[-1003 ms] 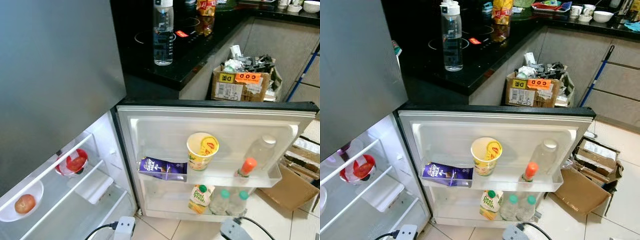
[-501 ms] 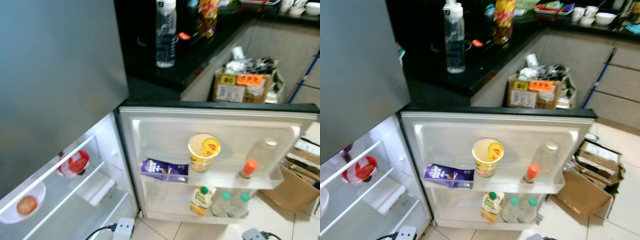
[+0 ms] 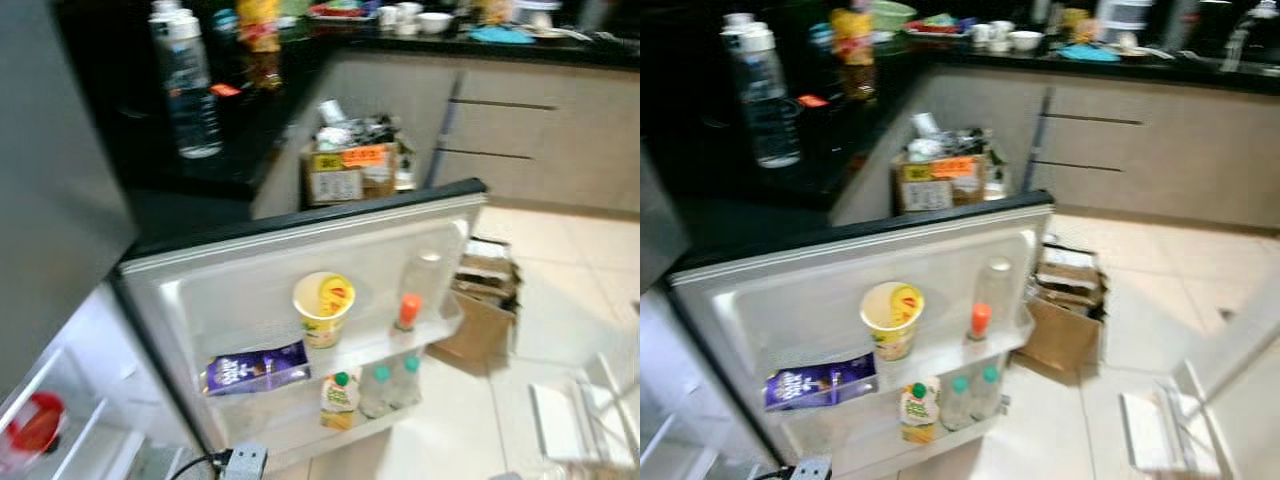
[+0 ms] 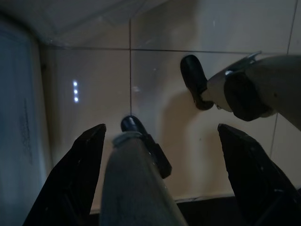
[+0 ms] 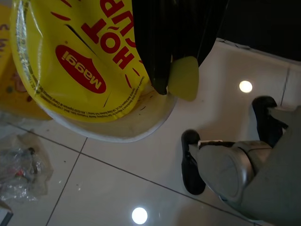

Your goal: Restocking fridge

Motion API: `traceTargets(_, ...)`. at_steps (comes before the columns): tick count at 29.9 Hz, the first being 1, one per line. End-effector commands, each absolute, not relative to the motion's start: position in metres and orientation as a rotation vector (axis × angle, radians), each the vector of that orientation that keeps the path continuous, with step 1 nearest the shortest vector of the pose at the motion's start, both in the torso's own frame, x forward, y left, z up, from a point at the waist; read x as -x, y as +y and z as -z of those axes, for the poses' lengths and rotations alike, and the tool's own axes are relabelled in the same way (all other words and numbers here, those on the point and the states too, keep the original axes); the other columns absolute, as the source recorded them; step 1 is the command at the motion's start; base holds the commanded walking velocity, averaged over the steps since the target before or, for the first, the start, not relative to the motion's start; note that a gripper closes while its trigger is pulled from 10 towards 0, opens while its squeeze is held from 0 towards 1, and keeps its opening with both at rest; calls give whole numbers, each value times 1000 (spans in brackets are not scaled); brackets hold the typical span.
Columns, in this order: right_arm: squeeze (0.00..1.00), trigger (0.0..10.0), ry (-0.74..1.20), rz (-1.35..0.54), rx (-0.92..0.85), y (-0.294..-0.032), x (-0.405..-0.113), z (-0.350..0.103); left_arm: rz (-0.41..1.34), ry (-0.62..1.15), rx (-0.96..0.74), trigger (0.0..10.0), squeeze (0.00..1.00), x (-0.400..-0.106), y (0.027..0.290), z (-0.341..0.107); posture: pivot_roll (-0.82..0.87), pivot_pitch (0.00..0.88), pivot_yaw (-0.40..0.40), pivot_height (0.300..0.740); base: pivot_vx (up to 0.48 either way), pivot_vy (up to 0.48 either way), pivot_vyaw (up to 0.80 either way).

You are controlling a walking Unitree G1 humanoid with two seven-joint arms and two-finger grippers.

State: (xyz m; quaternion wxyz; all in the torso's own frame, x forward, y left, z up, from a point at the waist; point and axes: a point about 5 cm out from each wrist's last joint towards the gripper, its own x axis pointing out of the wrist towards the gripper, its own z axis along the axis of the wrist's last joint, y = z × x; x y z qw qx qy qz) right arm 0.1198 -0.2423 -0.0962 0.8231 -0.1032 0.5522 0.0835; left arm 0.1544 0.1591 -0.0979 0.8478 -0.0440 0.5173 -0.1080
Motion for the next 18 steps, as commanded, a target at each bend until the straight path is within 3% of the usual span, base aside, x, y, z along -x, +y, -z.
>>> traceTargets(1, 0, 10000, 1094, -210, 244, -239, -139, 90, 218, 1107, 74, 10000, 0, -150, 164, 99, -149, 0, 13, 740, 0, 0, 0)
traceTargets(18, 0, 10000, 1025, -317, 267, -236, -148, 85, 205, 1106, 73, 10000, 0, -149, 166, 100, -143, 0, 7, 740, 0, 0, 0)
